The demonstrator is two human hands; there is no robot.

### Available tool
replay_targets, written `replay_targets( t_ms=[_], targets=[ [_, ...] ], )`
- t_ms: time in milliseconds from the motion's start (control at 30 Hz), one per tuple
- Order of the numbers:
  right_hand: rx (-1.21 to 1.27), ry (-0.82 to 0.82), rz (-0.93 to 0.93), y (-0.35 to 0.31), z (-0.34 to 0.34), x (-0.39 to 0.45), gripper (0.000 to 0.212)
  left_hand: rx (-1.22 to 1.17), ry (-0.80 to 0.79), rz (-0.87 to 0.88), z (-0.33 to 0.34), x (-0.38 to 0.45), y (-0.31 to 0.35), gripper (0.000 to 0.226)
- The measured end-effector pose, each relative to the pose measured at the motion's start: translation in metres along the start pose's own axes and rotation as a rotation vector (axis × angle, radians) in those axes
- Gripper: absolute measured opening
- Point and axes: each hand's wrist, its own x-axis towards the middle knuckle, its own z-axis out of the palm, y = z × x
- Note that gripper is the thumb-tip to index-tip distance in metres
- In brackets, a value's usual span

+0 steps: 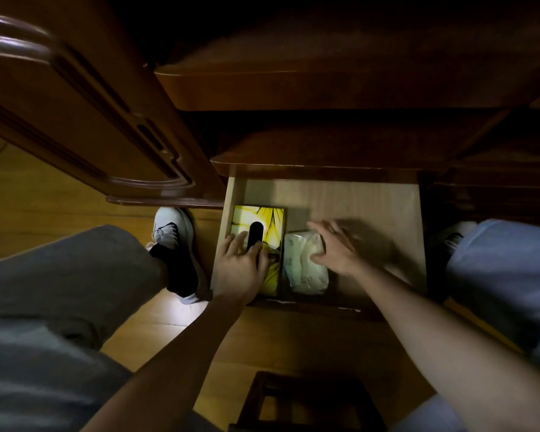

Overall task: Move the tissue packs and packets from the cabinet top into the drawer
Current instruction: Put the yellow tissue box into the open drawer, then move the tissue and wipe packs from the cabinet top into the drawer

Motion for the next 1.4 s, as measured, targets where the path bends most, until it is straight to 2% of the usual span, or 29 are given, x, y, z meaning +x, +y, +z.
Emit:
replay_targets(
  t_ms=[67, 233, 367, 433, 567, 633, 767, 867, 1000, 1067, 1100, 1167, 1267, 1333, 1400],
  targets=[
    [0.045, -0.029, 0.061, 0.004, 0.025, -0.002, 0.071, -0.056, 0.070, -0.008, 0.003, -0.001, -0.003, 0.047],
    [0.030, 0.064, 0.153, -0.003, 0.063, -0.005, 0.068, -0.072, 0.000, -0.003, 0.005, 0.003, -0.004, 0.051],
    [0.356, 0.029, 0.196, 0.002, 0.052, -0.010, 0.075, -0.021, -0.034, -0.008, 0.003, 0.003, -0.003, 0.054],
    [0.437, -0.005, 0.197, -0.002, 0.043, -0.023, 0.082, -0.018, -0.066, -0.011, -0.001, 0.001, -0.002, 0.052],
    [0.234, -0.079, 0.178, -0.030, 0.003, -0.046, 0.092, -0.096, -0.025, -0.064, -0.027, 0.000, 0.002, 0.036],
    [0.035, -0.038, 0.123, -0.051, -0.033, -0.059, 0.082, -0.158, 0.064, -0.077, -0.056, 0.009, 0.007, 0.022],
    [0.024, 0.220, -0.140, -0.116, -0.121, -0.098, 0.047, -0.227, 0.343, 0.037, -0.155, 0.056, 0.019, 0.016],
    [-0.040, 0.545, -0.398, -0.170, -0.194, -0.141, 0.023, -0.230, 0.599, 0.202, -0.253, 0.089, 0.027, 0.020],
    [-0.110, 1.007, -0.702, -0.229, -0.280, -0.193, 0.016, -0.195, 0.871, 0.333, -0.364, 0.125, 0.040, 0.018],
    [-0.213, 1.195, -0.732, -0.249, -0.316, -0.205, 0.016, -0.203, 0.903, 0.350, -0.400, 0.143, 0.049, 0.018],
    [-0.253, 1.239, -0.711, -0.256, -0.333, -0.206, 0.018, -0.206, 0.877, 0.342, -0.412, 0.152, 0.052, 0.020],
    [-0.311, 1.211, -0.597, -0.265, -0.363, -0.202, 0.031, -0.200, 0.751, 0.294, -0.430, 0.174, 0.059, 0.026],
    [-0.456, 0.980, -0.342, -0.268, -0.401, -0.181, 0.058, -0.186, 0.571, 0.240, -0.445, 0.214, 0.066, 0.040],
    [-0.522, 0.818, -0.234, -0.267, -0.419, -0.161, 0.067, -0.193, 0.501, 0.213, -0.450, 0.245, 0.072, 0.048],
    [-0.509, 0.735, -0.182, -0.267, -0.435, -0.140, 0.071, -0.214, 0.459, 0.183, -0.454, 0.279, 0.079, 0.054]
  ],
)
